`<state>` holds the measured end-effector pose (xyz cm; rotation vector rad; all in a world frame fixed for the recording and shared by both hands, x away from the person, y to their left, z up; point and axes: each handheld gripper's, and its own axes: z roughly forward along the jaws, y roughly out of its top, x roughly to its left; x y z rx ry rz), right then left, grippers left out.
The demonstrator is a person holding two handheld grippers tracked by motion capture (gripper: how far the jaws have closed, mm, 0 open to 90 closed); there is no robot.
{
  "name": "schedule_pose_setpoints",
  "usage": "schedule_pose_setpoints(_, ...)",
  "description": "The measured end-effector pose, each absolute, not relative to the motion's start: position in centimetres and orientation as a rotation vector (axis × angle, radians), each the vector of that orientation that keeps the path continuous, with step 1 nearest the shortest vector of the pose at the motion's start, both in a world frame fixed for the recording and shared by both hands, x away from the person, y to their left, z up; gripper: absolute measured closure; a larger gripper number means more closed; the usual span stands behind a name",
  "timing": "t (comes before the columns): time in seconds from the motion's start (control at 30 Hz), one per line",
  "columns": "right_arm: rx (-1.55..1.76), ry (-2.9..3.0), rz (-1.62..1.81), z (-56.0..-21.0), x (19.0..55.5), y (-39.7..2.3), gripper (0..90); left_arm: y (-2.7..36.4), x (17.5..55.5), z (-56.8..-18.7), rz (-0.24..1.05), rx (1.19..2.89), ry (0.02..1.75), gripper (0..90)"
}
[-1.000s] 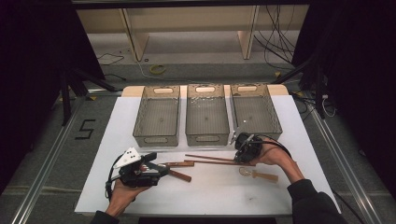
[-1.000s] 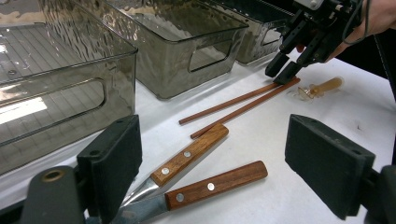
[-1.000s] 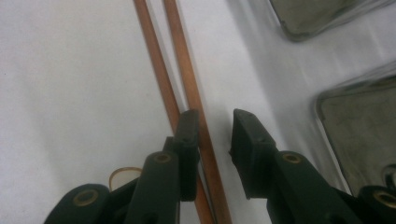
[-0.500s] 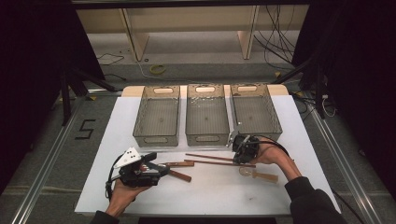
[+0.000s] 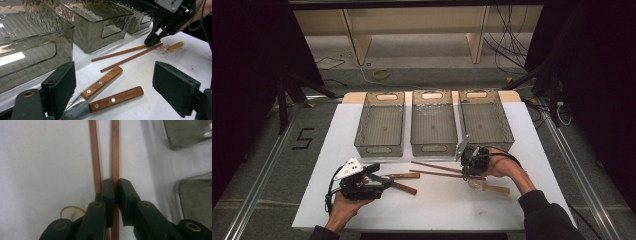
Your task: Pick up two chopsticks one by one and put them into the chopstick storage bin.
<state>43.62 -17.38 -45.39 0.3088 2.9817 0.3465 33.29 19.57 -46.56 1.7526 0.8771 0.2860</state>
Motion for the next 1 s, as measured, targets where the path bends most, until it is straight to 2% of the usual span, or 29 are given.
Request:
schedule_pose_setpoints(0.5, 0.253, 2.892, 0.491, -42.2, 41.1, -16.2, 84.1, 18.8, 33.7, -45.6, 0.278, 1.792, 0.833, 18.4)
schedule_pose_setpoints(0.73, 0.139, 2.891, 0.493, -41.2, 39.2, -15.0, 84.1, 16.4, 34.0, -43.7, 0.299, 1.946, 0.712, 18.7)
schedule_pose_setpoints(1.0, 0.049, 2.881, 0.495, -40.4, 37.1, -13.6, 84.1, 13.6, 34.5, -42.6, 0.214, 2.14, 0.57, 22.4)
